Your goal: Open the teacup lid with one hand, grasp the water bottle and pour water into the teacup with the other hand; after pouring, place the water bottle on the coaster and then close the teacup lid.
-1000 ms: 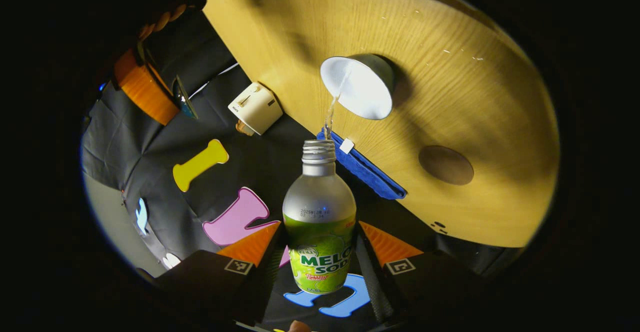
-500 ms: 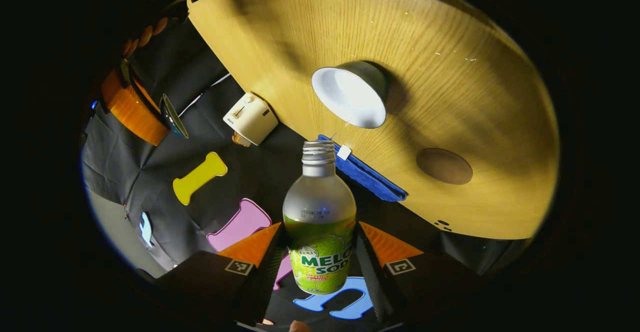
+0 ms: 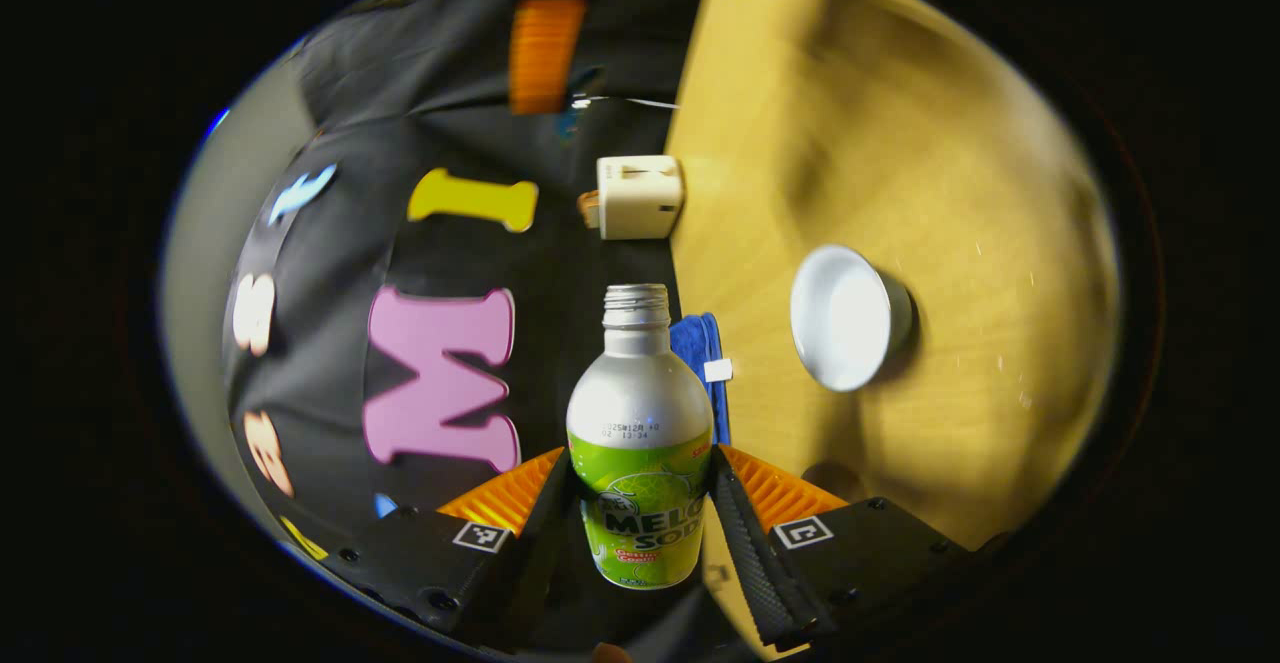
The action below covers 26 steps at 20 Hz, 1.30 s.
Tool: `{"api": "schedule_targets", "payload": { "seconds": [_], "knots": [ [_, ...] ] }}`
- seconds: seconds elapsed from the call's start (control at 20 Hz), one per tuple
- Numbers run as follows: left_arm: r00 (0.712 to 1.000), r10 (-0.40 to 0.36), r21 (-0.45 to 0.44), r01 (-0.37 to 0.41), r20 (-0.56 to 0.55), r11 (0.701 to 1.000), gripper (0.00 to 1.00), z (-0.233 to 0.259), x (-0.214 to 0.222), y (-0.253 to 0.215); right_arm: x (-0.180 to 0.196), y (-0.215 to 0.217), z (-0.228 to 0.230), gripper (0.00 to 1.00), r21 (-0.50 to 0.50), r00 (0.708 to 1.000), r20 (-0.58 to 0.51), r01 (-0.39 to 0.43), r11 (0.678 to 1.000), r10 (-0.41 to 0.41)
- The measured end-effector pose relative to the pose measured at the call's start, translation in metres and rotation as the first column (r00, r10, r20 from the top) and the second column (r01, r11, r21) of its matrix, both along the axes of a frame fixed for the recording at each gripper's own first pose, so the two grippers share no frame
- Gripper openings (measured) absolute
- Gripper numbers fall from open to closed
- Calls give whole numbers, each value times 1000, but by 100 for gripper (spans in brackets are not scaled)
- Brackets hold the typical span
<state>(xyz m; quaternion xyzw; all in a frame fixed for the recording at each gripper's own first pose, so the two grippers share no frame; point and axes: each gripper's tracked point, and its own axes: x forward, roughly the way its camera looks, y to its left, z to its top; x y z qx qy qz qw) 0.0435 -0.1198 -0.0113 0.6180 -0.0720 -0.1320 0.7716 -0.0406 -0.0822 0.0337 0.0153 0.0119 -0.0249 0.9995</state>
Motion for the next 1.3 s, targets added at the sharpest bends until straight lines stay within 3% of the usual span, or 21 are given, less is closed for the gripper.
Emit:
{"api": "schedule_targets", "payload": {
  "seconds": [0.05,0.1,0.15,0.25,0.35,0.4,0.45,0.5,0.55,0.6,0.7,0.75,0.8,0.9,1.3],
  "knots": [
    [999,-7,-169,-1,-45,986,80,-5,-2,-5,-1,-1,1,34,1,1000,3,3,1000,-3],
    [996,-17,-332,-11,-82,943,80,-6,-4,-9,-1,-1,2,34,3,1000,5,4,1000,-4],
    [994,-25,-494,-30,-105,869,80,-5,-5,-11,0,-1,3,29,5,1000,7,4,1000,-4],
    [987,-86,-748,-43,-133,662,80,-2,-3,-25,-1,1,2,29,5,1000,5,0,1000,0],
    [984,-126,-890,-57,-128,453,79,2,2,-23,0,2,1,29,4,1000,2,-3,1000,3],
    [983,-134,-927,-66,-124,368,79,2,7,-21,0,2,1,29,6,1000,3,-5,1000,5],
    [984,-129,-950,-80,-124,302,79,0,11,-18,0,2,1,30,7,1000,3,-7,1000,7],
    [987,-106,-962,-93,-124,256,79,-1,10,-16,-1,3,2,32,8,1000,5,-8,1000,8],
    [989,-73,-965,-108,-128,239,79,-5,9,-13,-1,2,3,34,8,1000,7,-7,1000,7],
    [989,-39,-963,-126,-140,239,79,-7,7,-14,-1,1,3,24,8,1000,8,-4,1000,4],
    [986,-16,-960,-156,-164,231,80,-10,12,-13,-1,0,2,34,12,1000,6,-3,1000,3],
    [985,-19,-961,-163,-172,225,79,-9,12,-15,-1,1,2,31,12,1000,5,-3,1000,3],
    [982,-18,-957,-178,-187,228,79,-10,13,-13,-2,0,2,29,11,1000,5,-3,1000,3],
    [975,-16,-947,-211,-221,242,79,-14,13,-13,-1,1,2,34,9,1000,5,-3,1000,3],
    [963,-10,-936,-259,-269,240,82,-14,16,-13,-1,1,0,34,18,1000,0,-10,1000,10]
  ]
}}
